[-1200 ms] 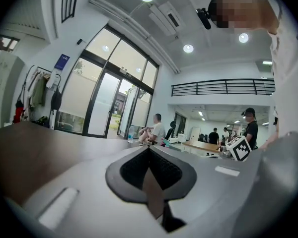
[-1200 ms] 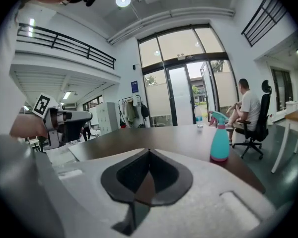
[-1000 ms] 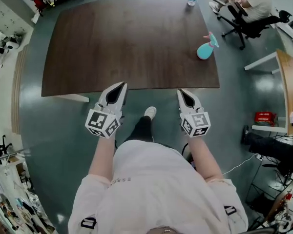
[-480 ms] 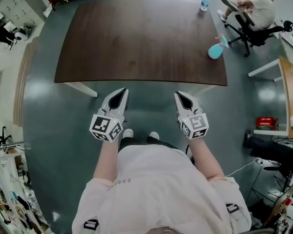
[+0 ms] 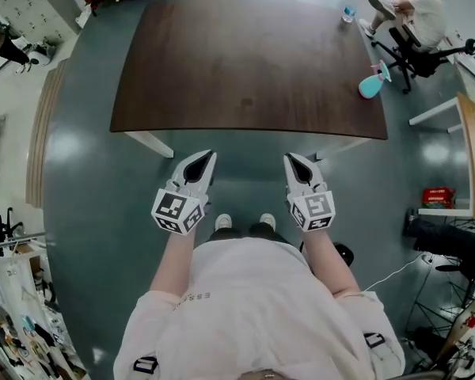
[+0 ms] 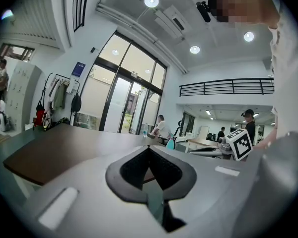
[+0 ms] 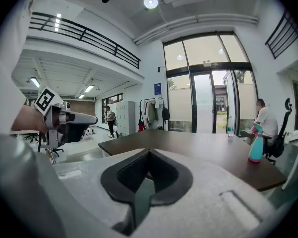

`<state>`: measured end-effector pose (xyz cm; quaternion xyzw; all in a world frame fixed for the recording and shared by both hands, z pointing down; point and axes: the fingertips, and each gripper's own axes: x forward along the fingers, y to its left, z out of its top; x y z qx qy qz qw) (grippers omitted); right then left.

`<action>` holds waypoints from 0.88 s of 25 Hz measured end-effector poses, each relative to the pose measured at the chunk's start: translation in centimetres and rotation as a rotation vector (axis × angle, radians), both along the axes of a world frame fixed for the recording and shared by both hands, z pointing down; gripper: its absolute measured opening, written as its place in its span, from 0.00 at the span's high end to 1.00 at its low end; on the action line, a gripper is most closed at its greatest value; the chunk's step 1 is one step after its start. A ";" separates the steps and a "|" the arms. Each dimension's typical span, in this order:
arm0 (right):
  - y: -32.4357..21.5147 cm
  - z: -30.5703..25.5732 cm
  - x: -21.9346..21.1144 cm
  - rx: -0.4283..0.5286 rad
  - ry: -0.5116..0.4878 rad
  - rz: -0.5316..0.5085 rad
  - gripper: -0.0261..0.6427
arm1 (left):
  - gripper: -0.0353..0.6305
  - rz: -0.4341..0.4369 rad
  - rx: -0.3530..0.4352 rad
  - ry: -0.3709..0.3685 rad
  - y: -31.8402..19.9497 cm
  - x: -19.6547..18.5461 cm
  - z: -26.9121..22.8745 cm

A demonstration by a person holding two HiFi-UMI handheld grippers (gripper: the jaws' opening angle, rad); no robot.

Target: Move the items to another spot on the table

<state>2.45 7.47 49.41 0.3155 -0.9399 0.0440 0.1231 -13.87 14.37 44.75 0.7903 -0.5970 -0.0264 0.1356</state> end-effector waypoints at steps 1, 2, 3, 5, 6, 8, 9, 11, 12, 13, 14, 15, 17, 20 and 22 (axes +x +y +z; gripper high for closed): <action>0.4 -0.2 -0.7 0.010 0.001 0.002 0.98 | 0.92 0.004 0.001 -0.001 0.3 -0.6 0.0; 0.7 -0.4 -1.2 0.018 0.000 0.003 0.98 | 0.92 0.007 0.002 -0.002 0.6 -1.2 0.0; 0.9 -0.6 -1.7 0.025 -0.002 0.005 0.98 | 0.92 0.010 0.004 -0.004 0.8 -1.6 0.0; 1.2 -0.9 -2.4 0.032 -0.010 0.007 0.98 | 0.92 0.017 0.011 -0.010 1.0 -2.3 -0.1; 1.4 -1.0 -2.6 0.034 -0.013 0.007 0.98 | 0.92 0.021 0.016 -0.013 1.1 -2.5 -0.2; 1.6 -1.1 -3.1 0.037 -0.017 0.006 0.98 | 0.92 0.023 0.023 -0.016 1.3 -3.0 -0.2; 1.7 -1.1 -3.2 0.038 -0.019 0.007 0.98 | 0.92 0.023 0.025 -0.015 1.3 -3.2 -0.2; 1.7 -1.2 -3.3 0.039 -0.020 0.010 0.98 | 0.92 0.031 0.033 -0.017 1.4 -3.3 -0.3; 1.6 -1.3 -3.2 0.042 -0.020 0.012 0.98 | 0.92 0.039 0.039 -0.023 1.4 -3.1 -0.3; 1.5 -1.3 -3.1 0.044 -0.019 0.014 0.98 | 0.92 0.048 0.044 -0.032 1.5 -3.0 -0.4; 1.4 -1.4 -3.1 0.047 -0.019 0.015 0.98 | 0.92 0.054 0.048 -0.042 1.5 -2.9 -0.5; 1.4 -1.4 -3.1 0.048 -0.018 0.015 0.98 | 0.92 0.057 0.051 -0.050 1.5 -2.9 -0.5; 1.4 -1.6 -3.4 0.052 -0.019 0.009 0.98 | 0.92 0.058 0.055 -0.052 1.6 -3.0 -0.5; 1.7 -1.7 -3.8 0.058 -0.019 -0.004 0.98 | 0.92 0.066 0.058 -0.045 1.7 -3.0 -0.5; 1.8 -1.7 -3.8 0.058 -0.017 -0.006 0.98 | 0.92 0.068 0.058 -0.043 1.7 -3.0 -0.5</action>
